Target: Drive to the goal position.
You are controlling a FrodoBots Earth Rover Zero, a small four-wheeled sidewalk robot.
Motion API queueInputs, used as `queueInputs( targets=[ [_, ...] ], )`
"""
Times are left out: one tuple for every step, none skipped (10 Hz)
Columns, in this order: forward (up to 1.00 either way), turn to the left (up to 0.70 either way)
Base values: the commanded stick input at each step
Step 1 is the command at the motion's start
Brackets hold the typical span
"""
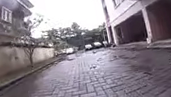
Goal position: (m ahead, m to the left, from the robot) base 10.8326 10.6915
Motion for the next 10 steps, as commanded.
queueInputs(
  targets=[
    [0.85,0.00],
    [0.85,0.00],
    [0.85,0.00],
    [0.85,0.00],
    [0.85,0.00],
    [0.85,0.00],
    [0.85,0.00],
    [0.85,0.00],
    [0.85,0.00],
    [0.85,0.00]
  ],
)
